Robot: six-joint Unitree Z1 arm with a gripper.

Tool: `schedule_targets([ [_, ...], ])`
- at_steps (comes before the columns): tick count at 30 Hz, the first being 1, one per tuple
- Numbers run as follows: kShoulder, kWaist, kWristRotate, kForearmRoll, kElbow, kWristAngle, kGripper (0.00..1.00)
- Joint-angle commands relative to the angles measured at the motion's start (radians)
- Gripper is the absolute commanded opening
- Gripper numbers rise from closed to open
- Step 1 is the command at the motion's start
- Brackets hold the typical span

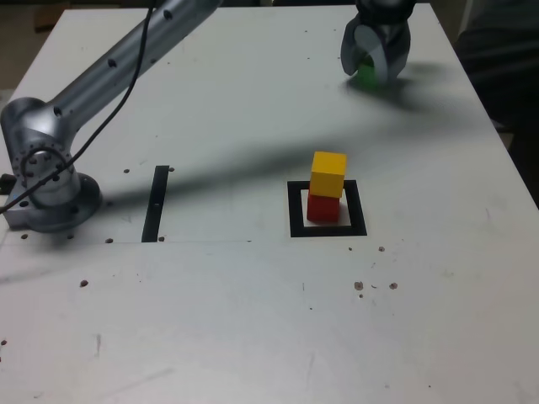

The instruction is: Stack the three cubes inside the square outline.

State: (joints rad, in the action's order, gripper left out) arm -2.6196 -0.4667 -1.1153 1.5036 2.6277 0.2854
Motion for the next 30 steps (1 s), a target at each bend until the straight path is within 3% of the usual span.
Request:
schedule_targets([
  [1, 0.024, 0.002, -0.001, 0.005, -0.007, -0.001, 0.29],
  [15, 0.191, 0.008, 0.031, 0.024, -0.163, -0.021, 0.29],
  [30, 0.536, 0.154, 0.303, 0.004, -0.565, -0.036, 0.29],
])
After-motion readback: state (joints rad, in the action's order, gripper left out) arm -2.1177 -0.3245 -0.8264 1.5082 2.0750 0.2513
